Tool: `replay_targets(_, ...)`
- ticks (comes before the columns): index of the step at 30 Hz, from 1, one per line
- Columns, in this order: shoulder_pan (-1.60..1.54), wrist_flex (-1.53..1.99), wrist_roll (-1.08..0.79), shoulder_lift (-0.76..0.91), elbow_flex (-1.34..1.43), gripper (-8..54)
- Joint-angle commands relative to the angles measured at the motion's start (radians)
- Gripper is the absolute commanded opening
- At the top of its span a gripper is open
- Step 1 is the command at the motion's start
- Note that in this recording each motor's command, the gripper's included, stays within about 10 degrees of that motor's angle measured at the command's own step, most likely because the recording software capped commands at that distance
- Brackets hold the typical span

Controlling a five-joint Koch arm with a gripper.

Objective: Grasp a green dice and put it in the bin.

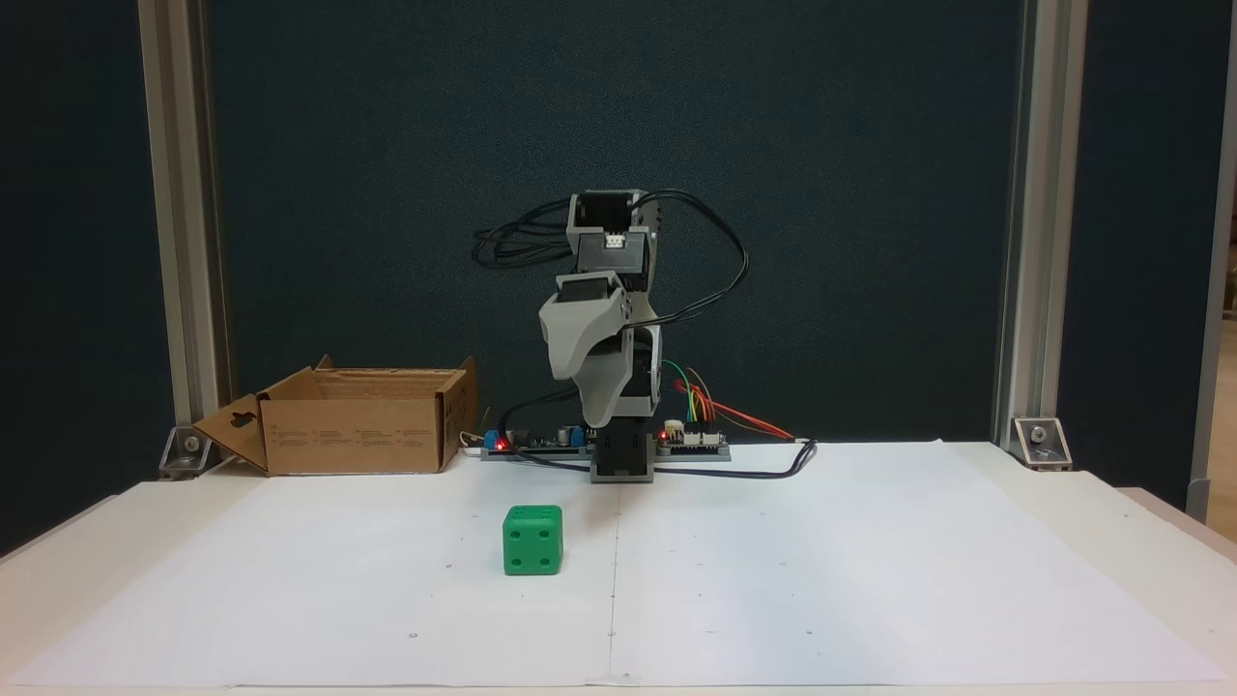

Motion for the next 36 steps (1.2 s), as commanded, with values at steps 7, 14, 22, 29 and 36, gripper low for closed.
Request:
replay_targets(7, 0.049, 0.431, 0.043, -0.014, -0.310, 43.2)
replay_targets(14, 0.058, 0.558, 0.041, -0.172, -0.449, 43.2)
replay_targets(22, 0.058, 0.566, 0.037, -0.328, -0.535, 43.2)
replay_targets(29, 0.058, 0.551, -0.018, -0.422, -0.597, 43.2)
replay_targets(36, 0.058, 0.545, -0.117, -0.483, -0.630, 43.2)
